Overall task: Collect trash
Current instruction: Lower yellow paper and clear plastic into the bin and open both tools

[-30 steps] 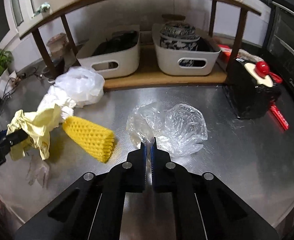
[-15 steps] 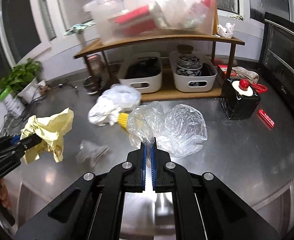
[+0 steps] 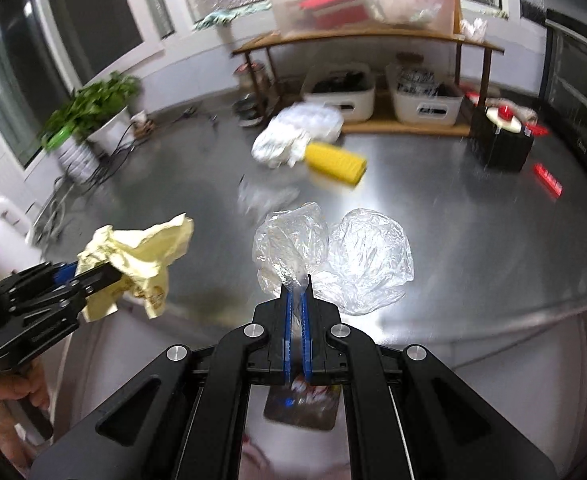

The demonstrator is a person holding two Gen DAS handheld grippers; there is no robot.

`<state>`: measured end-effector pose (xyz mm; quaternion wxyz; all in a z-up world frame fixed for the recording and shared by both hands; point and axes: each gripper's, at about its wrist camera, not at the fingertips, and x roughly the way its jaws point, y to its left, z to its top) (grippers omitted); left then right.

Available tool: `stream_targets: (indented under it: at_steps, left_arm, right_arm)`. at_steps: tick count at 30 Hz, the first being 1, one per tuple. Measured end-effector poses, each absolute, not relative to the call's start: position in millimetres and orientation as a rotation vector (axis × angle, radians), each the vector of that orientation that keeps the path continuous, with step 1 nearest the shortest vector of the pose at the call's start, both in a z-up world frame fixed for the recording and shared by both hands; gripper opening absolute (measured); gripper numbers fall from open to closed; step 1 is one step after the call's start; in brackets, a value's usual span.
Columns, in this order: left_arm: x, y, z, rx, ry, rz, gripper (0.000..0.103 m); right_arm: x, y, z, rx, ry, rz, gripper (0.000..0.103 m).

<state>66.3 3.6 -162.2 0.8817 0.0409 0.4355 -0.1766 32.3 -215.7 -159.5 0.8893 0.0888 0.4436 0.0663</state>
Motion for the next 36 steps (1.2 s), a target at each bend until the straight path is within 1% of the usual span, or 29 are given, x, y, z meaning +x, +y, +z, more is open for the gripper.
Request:
stream_targets:
  at_steps: [7,16,27,32,36]
  left_arm:
    - [28.3,8.8,-200.2,0.088,0.979,-0.398,0.027]
    - [9.5,8.2,-279.4,0.051,1.130,-0.410,0.027]
    - [10.3,-0.1,-398.4,0.043,1.290,-0.399,0.027]
    - [19.1,-7.7,-441.7,0.079,1.355,-0.387,0.028]
    - [24.4,-10.2,-469.5,0.087,1.399,-0.378,0.028]
  right_arm:
    - [-2.1,-201.5,-206.1,0.213,1.057,0.178,0.006]
    - [-13.8,-194.6,-280.7,0.244,1.208,0.154,0.006]
    - [-6.2,-186.1,-397.9,0.329,1.350,0.097,0.006]
    - [6.0,-175.0,-434.8,0.290,1.402,0.083,0.006]
    - [15.4,-172.6,-457.2,0.323,1.446,0.068,0.006]
